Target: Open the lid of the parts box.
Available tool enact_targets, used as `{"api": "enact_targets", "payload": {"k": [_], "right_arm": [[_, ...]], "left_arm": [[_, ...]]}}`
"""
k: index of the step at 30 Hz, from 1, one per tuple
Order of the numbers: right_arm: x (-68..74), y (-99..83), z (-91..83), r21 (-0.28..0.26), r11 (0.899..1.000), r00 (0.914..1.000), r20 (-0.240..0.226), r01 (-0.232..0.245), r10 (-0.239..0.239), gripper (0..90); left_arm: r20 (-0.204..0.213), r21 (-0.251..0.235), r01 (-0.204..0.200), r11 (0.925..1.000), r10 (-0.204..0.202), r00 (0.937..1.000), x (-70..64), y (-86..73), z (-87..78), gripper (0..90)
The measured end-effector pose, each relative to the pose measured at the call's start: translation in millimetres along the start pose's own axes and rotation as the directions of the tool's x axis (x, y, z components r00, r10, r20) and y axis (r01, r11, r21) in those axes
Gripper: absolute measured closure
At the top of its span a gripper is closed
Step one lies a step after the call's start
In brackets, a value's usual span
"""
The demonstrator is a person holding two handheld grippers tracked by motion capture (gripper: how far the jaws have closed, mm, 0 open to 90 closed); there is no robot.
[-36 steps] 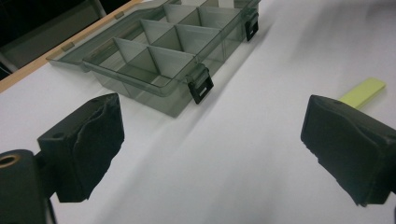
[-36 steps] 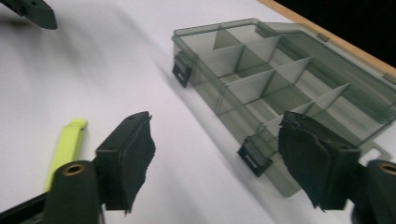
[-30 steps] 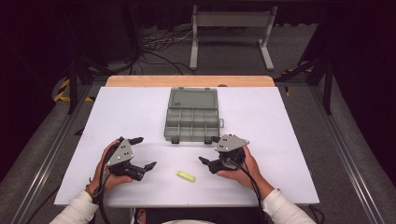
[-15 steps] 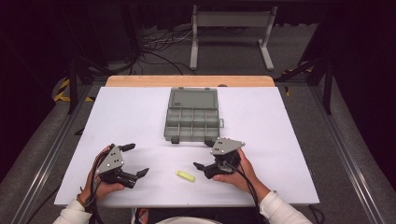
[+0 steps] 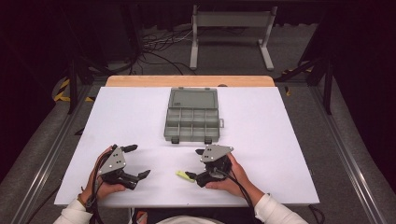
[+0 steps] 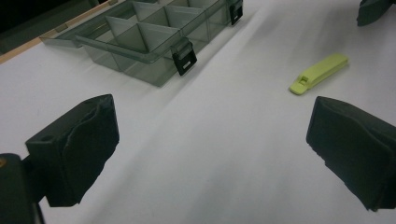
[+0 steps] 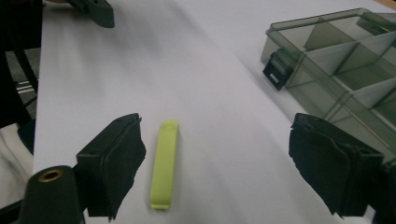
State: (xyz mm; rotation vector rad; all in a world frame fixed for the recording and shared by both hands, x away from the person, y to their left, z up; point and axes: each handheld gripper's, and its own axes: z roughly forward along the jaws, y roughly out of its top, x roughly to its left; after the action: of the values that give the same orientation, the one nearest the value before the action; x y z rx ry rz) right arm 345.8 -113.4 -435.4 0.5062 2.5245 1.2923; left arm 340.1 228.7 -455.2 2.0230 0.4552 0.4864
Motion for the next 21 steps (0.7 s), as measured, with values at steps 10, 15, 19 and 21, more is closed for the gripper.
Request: {"api": "enact_targets", "payload": {"k": [10, 15, 19, 21], "right_arm": [[8.7, 0.9, 15.6, 0.045, 0.999, 0.9989, -0.044, 0.019, -0.017, 22.2], [11.0, -0.2, 20.8, 0.064, 0.998, 0.9975, -0.071, 0.013, -0.009, 22.1], [12.7, -0.6, 23.4, 0.077, 0.997, 0.9966, -0.078, 0.03, -0.024, 22.6], [12.7, -1.0, 23.8, 0.087, 0.996, 0.9962, -0.084, 0.032, -0.024, 25.1]], "left_arm": [[0.006, 0.002, 0.002, 1.0, -0.002, 1.0, 0.6, -1.8, -1.3, 3.2], [0.003, 0.002, 0.002, 1.0, -0.002, 1.0, 1.1, -2.6, -3.2, 3.2], [0.008, -0.001, 0.004, 1.0, -0.004, 1.0, 1.2, -2.8, -3.8, 3.2], [0.01, 0.003, 0.007, 1.0, -0.007, 0.9999, 0.9, -2.8, -3.4, 3.2]]}}
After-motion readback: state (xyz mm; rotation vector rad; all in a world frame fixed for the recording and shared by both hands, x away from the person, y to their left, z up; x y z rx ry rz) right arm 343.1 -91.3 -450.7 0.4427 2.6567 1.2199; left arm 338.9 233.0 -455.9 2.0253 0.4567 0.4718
